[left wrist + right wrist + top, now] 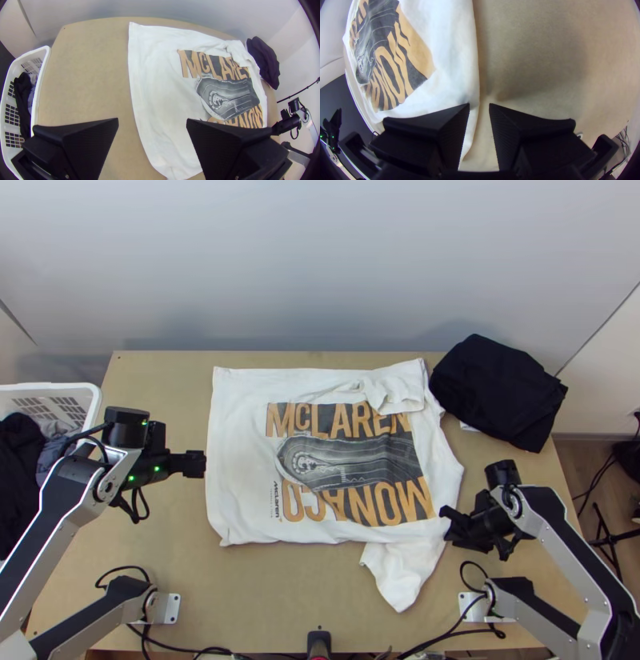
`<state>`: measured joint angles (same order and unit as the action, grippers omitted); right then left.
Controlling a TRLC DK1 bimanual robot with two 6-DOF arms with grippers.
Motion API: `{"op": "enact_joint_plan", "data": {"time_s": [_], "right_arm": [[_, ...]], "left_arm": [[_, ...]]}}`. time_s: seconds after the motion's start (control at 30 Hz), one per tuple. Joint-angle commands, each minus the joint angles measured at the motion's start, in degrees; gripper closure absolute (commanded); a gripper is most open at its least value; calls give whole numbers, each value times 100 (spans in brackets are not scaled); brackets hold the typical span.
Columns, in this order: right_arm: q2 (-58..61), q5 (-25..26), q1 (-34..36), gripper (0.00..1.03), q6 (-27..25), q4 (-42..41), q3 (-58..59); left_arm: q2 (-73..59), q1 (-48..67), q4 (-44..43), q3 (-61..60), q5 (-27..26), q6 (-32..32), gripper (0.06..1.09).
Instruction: Fold the t-shirt
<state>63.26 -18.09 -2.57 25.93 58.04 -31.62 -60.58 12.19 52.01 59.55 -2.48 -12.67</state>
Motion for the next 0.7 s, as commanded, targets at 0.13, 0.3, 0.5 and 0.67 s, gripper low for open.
{"op": "enact_joint_plan", "data": {"time_s": [0.13,0.3,0.5,0.67], "right_arm": [[441,-11,-481,66,140,-65,-213],[705,-11,-561,64,131,-65,-310],[749,-11,-587,65,96,-197,-292],[626,33,-622,100,70,-513,-213]], "left_arm": [[-68,21,-33,4,2,19,10],[-77,56,29,-22,2,71,10],[-42,267,864,-286,-7,897,10],[-103,812,1233,-708,-16,1231,10]]}}
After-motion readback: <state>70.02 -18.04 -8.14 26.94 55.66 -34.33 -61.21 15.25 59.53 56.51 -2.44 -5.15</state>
